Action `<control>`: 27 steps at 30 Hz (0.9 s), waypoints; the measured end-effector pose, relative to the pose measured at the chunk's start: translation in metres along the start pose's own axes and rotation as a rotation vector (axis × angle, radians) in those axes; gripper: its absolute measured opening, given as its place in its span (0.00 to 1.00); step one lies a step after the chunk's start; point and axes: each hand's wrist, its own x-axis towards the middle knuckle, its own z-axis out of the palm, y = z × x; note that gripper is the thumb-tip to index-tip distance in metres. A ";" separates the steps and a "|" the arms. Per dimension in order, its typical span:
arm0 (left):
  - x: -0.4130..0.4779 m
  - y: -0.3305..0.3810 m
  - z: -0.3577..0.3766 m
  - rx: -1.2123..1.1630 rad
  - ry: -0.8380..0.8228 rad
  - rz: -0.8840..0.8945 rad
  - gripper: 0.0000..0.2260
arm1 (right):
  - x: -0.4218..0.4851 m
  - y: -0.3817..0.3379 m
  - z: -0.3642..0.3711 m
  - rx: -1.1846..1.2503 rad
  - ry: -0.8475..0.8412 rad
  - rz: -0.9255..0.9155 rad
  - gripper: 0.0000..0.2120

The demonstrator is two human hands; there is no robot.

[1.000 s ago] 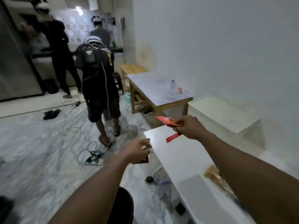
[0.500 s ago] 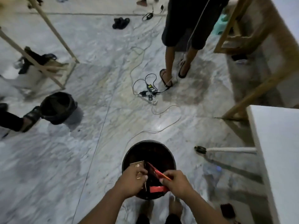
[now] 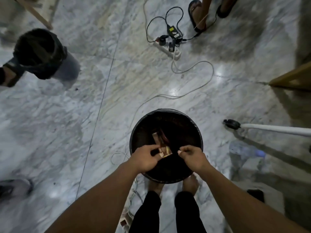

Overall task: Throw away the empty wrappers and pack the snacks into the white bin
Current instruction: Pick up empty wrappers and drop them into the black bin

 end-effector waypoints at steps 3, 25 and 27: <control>-0.025 0.017 -0.018 0.077 -0.038 -0.029 0.24 | -0.036 -0.018 -0.016 -0.085 -0.005 -0.020 0.06; -0.400 0.334 0.172 0.963 -0.324 0.922 0.17 | -0.555 0.150 -0.156 0.327 0.902 0.054 0.10; -0.444 0.330 0.230 1.033 -0.394 1.020 0.17 | -0.595 0.203 -0.139 0.396 1.007 0.108 0.09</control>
